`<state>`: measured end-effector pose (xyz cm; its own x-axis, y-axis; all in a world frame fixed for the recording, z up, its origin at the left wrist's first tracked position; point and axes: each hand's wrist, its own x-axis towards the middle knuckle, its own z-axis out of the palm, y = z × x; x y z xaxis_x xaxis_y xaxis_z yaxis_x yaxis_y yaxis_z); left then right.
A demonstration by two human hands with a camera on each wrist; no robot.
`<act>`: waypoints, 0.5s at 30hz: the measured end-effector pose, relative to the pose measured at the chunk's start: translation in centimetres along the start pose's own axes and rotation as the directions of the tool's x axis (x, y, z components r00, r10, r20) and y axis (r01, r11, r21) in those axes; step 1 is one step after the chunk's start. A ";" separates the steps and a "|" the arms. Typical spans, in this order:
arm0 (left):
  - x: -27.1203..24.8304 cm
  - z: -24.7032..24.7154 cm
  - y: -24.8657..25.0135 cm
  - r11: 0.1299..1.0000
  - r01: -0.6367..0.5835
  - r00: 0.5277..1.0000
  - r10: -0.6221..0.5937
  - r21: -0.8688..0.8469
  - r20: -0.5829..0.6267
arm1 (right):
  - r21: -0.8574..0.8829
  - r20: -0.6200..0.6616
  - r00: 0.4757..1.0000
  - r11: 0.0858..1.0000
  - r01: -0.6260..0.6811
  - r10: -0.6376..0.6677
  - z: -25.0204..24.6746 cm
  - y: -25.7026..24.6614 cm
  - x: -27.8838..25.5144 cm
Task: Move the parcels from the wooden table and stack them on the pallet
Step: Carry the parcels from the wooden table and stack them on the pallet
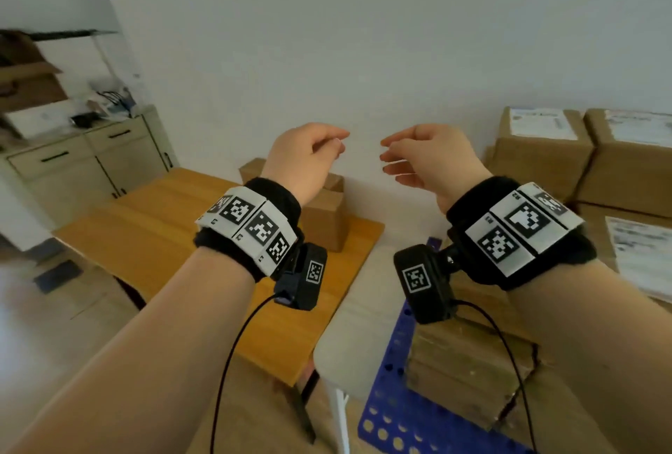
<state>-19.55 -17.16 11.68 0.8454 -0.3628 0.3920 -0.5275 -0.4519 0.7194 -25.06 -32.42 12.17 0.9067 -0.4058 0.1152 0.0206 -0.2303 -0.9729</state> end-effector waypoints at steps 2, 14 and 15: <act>-0.6 -3.1 -2.6 1.000 -0.002 1.000 0.002 0.008 -0.008 | 0.009 0.012 1.000 1.000 -0.024 0.024 4.1 -0.1 -0.2; -0.5 -9.2 -15.6 0.993 0.100 0.985 -0.107 0.054 0.136 | 0.025 -0.019 0.978 0.978 -0.206 0.207 16.2 3.7 2.2; 0.0 -8.9 -16.3 0.993 0.111 0.984 -0.116 0.043 0.136 | 0.026 -0.032 0.974 0.975 -0.222 0.223 16.2 4.3 2.9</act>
<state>-10.22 -2.51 5.01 0.8814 -0.4158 0.2243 -0.4337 -0.5237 0.7332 -15.48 -20.28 5.11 0.8743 -0.4753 -0.0980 -0.1703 -0.1114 -0.9791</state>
